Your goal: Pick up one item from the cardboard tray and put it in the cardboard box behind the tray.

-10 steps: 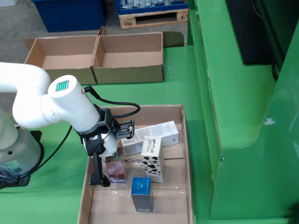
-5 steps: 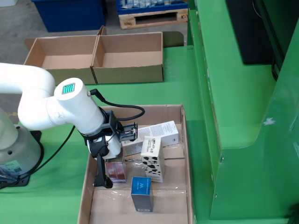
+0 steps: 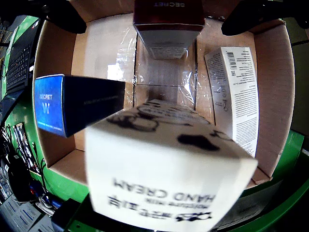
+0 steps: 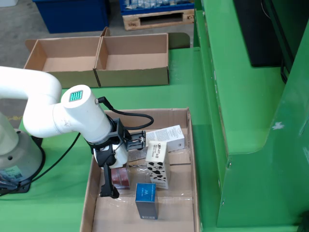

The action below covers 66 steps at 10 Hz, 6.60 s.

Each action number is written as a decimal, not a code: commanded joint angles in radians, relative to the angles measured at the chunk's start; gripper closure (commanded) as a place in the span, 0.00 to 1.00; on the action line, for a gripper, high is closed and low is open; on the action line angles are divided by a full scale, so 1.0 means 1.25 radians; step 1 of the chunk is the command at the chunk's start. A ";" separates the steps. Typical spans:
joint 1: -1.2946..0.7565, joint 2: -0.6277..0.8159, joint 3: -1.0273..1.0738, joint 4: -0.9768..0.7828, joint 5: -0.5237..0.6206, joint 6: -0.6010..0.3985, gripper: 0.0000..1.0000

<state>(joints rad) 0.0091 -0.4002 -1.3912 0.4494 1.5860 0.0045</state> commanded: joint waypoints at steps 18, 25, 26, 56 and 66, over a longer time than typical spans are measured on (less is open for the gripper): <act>-0.010 0.002 0.036 0.011 0.010 -0.010 0.90; -0.010 0.002 0.036 0.011 0.010 -0.010 1.00; -0.010 0.002 0.036 0.011 0.010 -0.010 1.00; 0.054 -0.272 1.113 0.049 -0.503 -0.129 1.00; 0.227 -0.236 1.113 0.032 -0.481 -0.073 1.00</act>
<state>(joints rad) 0.1026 -0.7592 -0.0244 0.4969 0.9648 -0.1503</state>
